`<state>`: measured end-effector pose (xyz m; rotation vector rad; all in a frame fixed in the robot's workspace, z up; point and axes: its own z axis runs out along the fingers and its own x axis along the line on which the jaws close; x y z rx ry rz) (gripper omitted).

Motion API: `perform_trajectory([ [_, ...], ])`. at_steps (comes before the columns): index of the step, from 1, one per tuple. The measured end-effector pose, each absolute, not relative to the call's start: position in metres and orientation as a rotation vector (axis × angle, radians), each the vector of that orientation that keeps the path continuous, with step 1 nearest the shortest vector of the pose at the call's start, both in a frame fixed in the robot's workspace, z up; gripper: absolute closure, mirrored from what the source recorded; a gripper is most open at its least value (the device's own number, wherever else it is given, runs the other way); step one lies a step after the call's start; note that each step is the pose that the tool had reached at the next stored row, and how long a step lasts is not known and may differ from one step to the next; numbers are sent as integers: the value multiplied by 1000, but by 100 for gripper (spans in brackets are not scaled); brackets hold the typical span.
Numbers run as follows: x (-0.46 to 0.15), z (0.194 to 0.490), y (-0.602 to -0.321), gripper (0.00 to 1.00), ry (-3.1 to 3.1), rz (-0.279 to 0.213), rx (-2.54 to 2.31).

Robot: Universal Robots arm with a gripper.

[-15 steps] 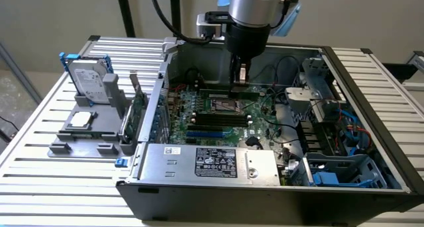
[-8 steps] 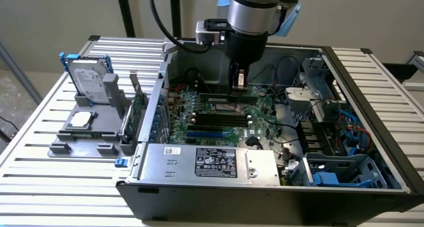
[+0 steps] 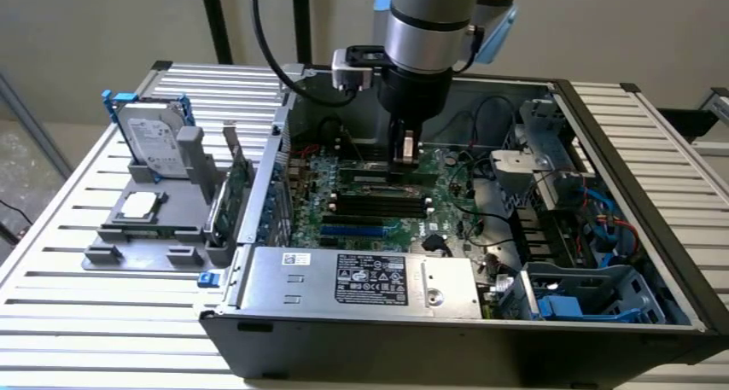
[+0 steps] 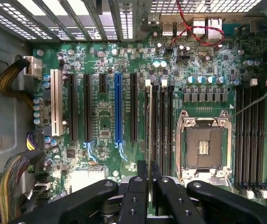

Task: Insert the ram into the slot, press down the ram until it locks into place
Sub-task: 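Insert the ram into the slot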

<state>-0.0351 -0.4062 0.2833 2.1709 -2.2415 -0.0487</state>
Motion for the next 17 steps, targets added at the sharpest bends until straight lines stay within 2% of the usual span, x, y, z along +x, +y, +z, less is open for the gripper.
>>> perform_trajectory([
  [17,-37,252,-399,86,-2237,-49,2176],
])
